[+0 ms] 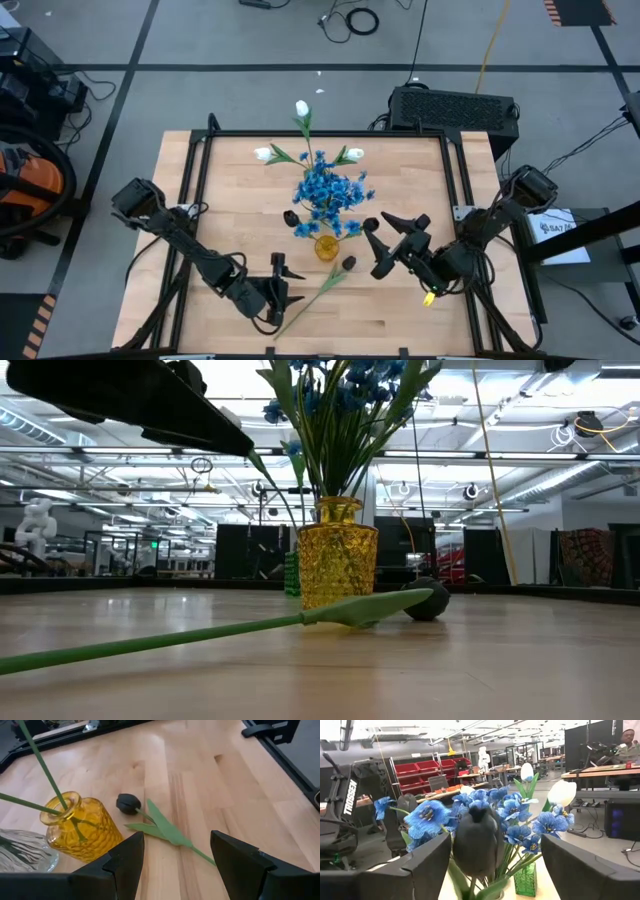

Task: Sort flowers into vase by color
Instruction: Put the black flower into the yellow vase

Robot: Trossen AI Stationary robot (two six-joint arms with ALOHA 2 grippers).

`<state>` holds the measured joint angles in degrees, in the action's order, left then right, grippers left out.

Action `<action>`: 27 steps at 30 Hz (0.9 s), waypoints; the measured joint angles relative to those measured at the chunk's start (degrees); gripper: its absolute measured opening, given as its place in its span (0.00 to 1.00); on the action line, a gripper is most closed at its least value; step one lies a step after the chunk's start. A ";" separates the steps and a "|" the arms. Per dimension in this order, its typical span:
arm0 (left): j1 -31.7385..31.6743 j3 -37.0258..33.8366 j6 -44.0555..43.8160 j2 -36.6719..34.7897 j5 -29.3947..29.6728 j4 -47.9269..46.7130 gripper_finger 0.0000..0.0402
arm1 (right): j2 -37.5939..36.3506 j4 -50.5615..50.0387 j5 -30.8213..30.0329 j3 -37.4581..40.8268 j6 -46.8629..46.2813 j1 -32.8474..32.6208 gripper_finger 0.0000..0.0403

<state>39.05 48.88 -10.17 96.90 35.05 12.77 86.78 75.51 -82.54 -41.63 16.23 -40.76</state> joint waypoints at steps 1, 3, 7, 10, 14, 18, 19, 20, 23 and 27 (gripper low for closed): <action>0.02 0.00 0.01 0.00 0.00 0.17 0.58 | 0.00 0.31 0.01 0.00 0.49 0.10 0.74; 0.02 0.00 0.02 -0.01 0.00 0.05 0.58 | 0.00 1.05 -0.01 -0.29 2.44 0.14 0.74; 0.02 0.00 0.03 -0.01 0.02 0.01 0.58 | -0.13 2.71 -2.93 -3.56 10.55 -1.48 0.74; 0.09 0.00 -0.01 -0.02 0.02 0.02 0.58 | -0.13 2.33 -7.15 -6.03 16.58 -4.31 0.74; 0.40 0.00 -0.02 -0.02 0.02 0.01 0.58 | -0.23 3.05 -7.37 -7.70 18.21 -7.93 0.74; 0.70 0.00 -0.05 -0.02 0.06 0.01 0.58 | -0.39 2.03 -7.42 -7.31 18.57 -9.26 0.73; 0.78 0.00 -0.03 -0.02 0.15 0.01 0.58 | -0.39 1.08 -7.41 -6.72 17.49 -9.24 0.73; 0.79 0.00 -0.02 -0.02 0.21 -0.03 0.58 | -0.39 -0.07 -7.47 -5.97 15.73 -9.21 0.72; 0.78 0.00 -0.34 -0.02 0.84 -0.14 0.58 | -0.34 -3.06 -7.50 -3.12 8.78 -9.23 0.70; -0.15 0.02 -5.94 0.35 -0.18 0.11 0.58 | -0.33 -3.85 -7.27 1.26 -1.98 -9.21 0.67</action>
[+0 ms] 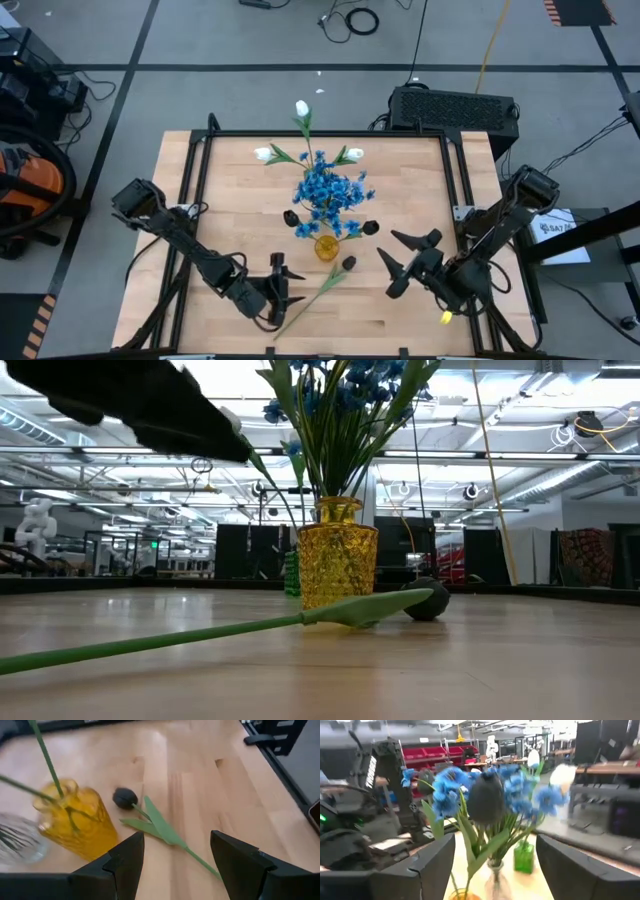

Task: Sort flowers into vase by color
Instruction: Put the black flower into the yellow vase

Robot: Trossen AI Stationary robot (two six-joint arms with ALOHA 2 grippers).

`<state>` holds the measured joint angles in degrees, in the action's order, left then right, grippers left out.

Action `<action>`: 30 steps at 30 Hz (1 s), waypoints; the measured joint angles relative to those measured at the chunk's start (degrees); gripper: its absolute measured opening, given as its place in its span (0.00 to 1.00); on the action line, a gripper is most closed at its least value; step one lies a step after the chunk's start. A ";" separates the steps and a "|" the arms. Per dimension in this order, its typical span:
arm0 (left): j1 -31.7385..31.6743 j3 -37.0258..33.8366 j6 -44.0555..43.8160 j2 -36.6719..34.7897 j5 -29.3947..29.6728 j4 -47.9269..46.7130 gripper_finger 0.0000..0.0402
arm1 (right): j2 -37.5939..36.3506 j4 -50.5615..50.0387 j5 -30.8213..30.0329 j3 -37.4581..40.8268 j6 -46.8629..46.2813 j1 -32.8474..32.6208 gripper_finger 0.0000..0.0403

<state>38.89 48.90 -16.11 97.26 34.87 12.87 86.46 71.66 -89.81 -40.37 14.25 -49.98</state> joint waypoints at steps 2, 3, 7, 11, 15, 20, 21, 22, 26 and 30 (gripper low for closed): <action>-0.46 0.00 -3.71 1.02 -2.48 0.08 0.58 | 0.48 -4.69 2.00 2.21 -10.64 0.64 0.66; -0.63 0.00 -5.26 1.63 -3.75 0.19 0.58 | 0.96 -7.92 4.02 3.14 -17.23 1.29 0.65; -1.23 0.00 -7.51 4.33 -9.97 2.70 0.58 | 1.45 -22.15 18.53 4.55 -38.70 4.48 0.63; -2.01 0.00 -7.78 6.68 -12.15 5.90 0.58 | 1.53 -32.88 40.44 2.84 -50.68 7.91 0.60; -3.45 0.00 -10.40 8.88 -12.18 7.26 0.58 | 1.46 -40.13 50.75 -1.55 -54.30 8.85 0.56; -4.89 -0.02 -11.66 12.32 -11.24 8.30 0.58 | 1.42 -50.82 52.61 -9.89 -53.79 8.17 0.53; -5.01 0.00 -12.02 12.79 -11.44 9.41 0.58 | 1.42 -53.82 52.54 -11.66 -53.77 7.85 0.52; -5.07 0.00 -12.10 13.11 -12.18 10.03 0.58 | 1.42 -57.00 52.34 -13.37 -53.73 7.51 0.52; -4.76 0.00 -12.70 14.54 -12.43 12.29 0.58 | 1.42 -65.88 46.87 -19.87 -53.42 5.68 0.50; -4.65 0.58 -14.06 15.91 -12.71 12.63 0.57 | 1.42 -70.30 39.37 -24.99 -49.27 3.95 0.48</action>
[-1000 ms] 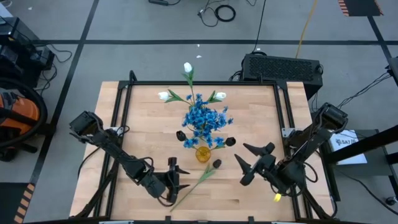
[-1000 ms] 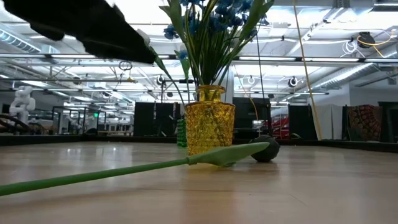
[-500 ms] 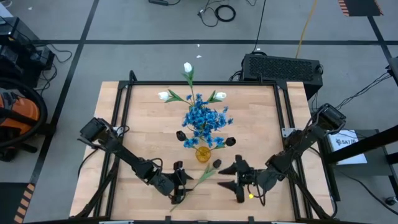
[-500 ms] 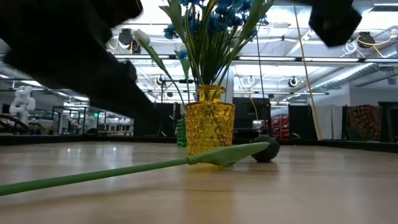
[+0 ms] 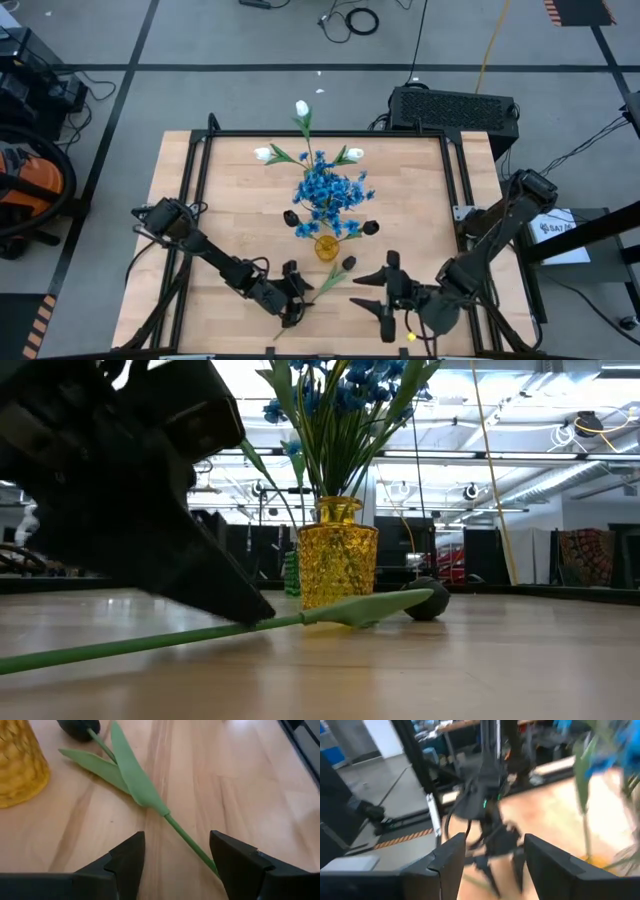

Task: Sort flowers into vase by color
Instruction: Put the black flower into the yellow vase

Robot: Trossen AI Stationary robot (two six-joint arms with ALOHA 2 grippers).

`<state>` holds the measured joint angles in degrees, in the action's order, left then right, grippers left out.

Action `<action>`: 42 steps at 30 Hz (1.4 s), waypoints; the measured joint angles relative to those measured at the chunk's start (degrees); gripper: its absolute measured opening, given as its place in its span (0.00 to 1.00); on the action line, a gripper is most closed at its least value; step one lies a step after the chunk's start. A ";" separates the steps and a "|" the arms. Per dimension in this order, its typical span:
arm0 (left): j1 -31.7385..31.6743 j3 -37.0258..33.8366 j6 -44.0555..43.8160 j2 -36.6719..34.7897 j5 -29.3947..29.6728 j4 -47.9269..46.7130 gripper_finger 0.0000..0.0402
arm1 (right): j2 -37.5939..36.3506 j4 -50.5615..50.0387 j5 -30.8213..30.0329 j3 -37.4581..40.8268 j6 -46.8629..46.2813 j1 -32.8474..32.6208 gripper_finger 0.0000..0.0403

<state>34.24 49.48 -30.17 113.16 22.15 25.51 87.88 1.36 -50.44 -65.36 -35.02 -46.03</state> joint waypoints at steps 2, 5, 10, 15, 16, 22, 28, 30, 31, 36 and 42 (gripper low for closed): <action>0.00 0.25 0.59 1.28 0.20 1.15 0.53 | 0.00 -0.12 -2.11 -1.67 2.97 -0.50 0.47; -0.03 0.36 0.65 2.98 1.01 3.31 0.46 | 0.00 -0.24 -3.54 -3.35 6.46 -0.69 0.46; -0.04 0.45 2.68 4.26 3.14 3.82 0.30 | 0.00 0.01 -3.85 -4.25 9.52 -0.21 0.44; -0.09 0.45 6.68 4.33 4.52 3.64 0.07 | 0.00 0.01 -3.82 -4.25 10.28 -0.06 0.42; -0.11 0.45 7.71 4.12 4.48 3.52 0.04 | 0.00 0.05 -3.82 -4.27 10.27 -0.06 0.42; -0.97 0.34 10.28 2.99 4.05 2.04 0.03 | 0.00 0.13 -3.82 -4.26 10.27 -0.06 0.41; -1.34 0.23 12.52 -0.28 3.87 -0.21 0.01 | 0.00 0.29 -3.77 -4.27 10.25 -0.08 0.41; -1.32 0.21 12.40 -1.52 3.85 -3.05 0.02 | 0.00 0.29 -3.75 -4.27 10.24 -0.08 0.41; -1.35 0.24 11.68 -1.81 3.76 -3.87 0.02 | 0.00 0.30 -3.75 -4.27 10.24 -0.08 0.41; -1.38 0.29 9.48 -3.04 3.18 -8.01 0.02 | 0.00 0.20 -3.73 -4.27 10.22 -0.08 0.41; -1.51 0.27 6.51 -3.02 2.59 -11.85 0.02 | 0.00 0.14 -3.73 -4.27 9.76 -0.08 0.41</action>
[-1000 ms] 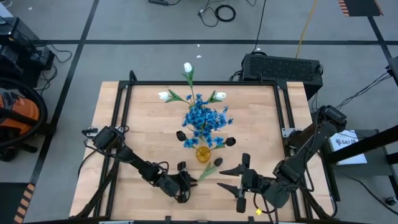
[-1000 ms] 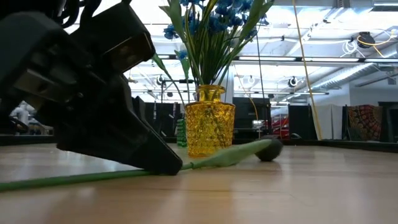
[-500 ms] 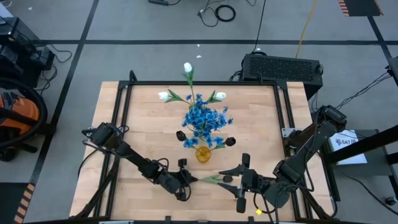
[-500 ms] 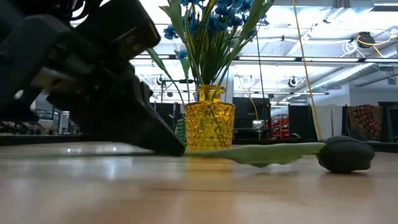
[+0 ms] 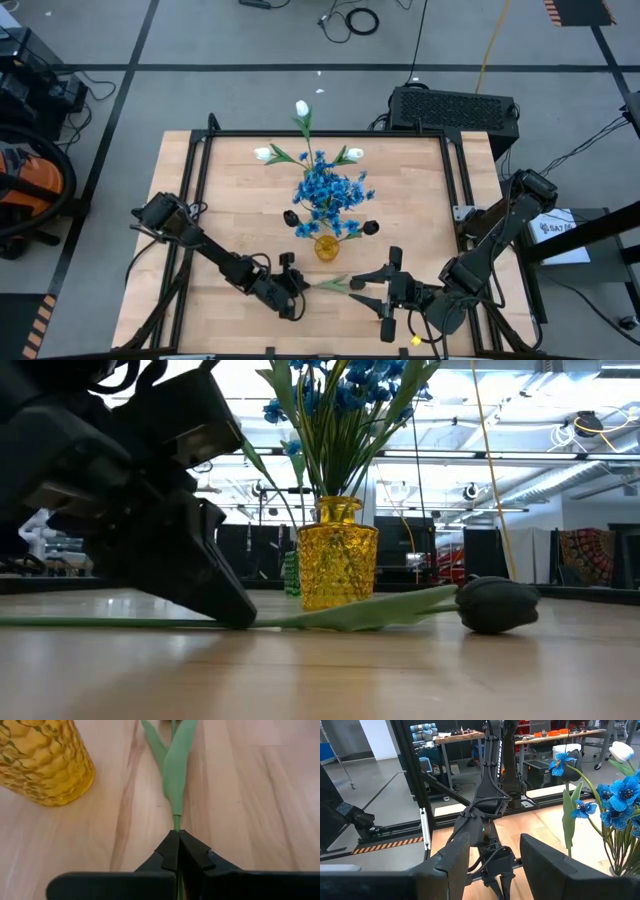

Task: Sort flowers into vase by color
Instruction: Put the black flower into the yellow vase

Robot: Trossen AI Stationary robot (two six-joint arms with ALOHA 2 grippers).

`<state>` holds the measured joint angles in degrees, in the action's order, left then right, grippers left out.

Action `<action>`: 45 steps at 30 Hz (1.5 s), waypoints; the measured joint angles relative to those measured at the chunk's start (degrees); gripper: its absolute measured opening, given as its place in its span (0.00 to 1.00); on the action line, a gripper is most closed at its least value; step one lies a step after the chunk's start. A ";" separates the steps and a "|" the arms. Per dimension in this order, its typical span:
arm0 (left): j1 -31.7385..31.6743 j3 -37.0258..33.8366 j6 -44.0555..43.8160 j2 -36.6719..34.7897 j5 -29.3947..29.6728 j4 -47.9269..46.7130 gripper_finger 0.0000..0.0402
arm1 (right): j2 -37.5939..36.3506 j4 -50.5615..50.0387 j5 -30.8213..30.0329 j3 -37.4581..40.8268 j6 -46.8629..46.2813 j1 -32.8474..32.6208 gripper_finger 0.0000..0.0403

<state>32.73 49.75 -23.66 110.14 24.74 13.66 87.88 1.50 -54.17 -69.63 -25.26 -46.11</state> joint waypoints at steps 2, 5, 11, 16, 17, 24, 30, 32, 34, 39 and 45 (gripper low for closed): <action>-0.11 0.05 -0.02 -0.01 -0.08 -0.27 0.03 | 0.00 -0.04 0.00 0.00 -0.14 0.00 0.41; -0.11 0.05 -0.88 -0.01 -0.60 -0.47 0.07 | 0.00 -0.11 0.02 0.00 -0.51 0.00 0.41; -0.09 0.05 -0.80 -0.01 1.59 -1.24 0.25 | 0.00 -0.13 0.02 0.00 -0.61 0.00 0.41; -0.13 0.05 2.07 -0.04 0.53 -1.31 0.28 | 0.00 -0.13 0.02 0.00 -0.61 0.00 0.41; -0.13 0.05 2.03 -0.04 0.22 -1.35 0.26 | 0.00 -0.13 0.02 0.00 -0.62 0.00 0.41; -0.87 0.09 4.95 -0.13 -3.01 -0.88 0.03 | 0.00 -0.11 0.02 0.00 -0.61 0.00 0.41; -0.80 1.20 8.91 -4.85 -2.91 -1.50 0.02 | 0.00 -0.51 0.02 -0.02 -1.21 0.00 0.41; -0.42 1.49 10.93 -8.63 -2.87 -1.06 0.02 | 0.00 -0.50 0.02 -0.02 -1.20 0.00 0.41; 0.07 1.49 13.19 -13.03 -2.81 -1.18 0.01 | 0.00 0.54 0.00 -0.02 -0.57 0.00 0.41; 0.96 1.49 17.81 -25.59 -2.23 -1.78 0.01 | 0.01 10.37 -0.84 -0.04 9.78 0.00 0.41; 1.66 1.51 22.01 -37.04 -0.45 -5.82 0.01 | -0.25 36.29 -1.43 -0.09 41.47 -0.69 0.41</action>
<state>34.39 51.27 -1.65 73.10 24.29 7.84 87.62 37.79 -55.60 -69.71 16.22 -46.79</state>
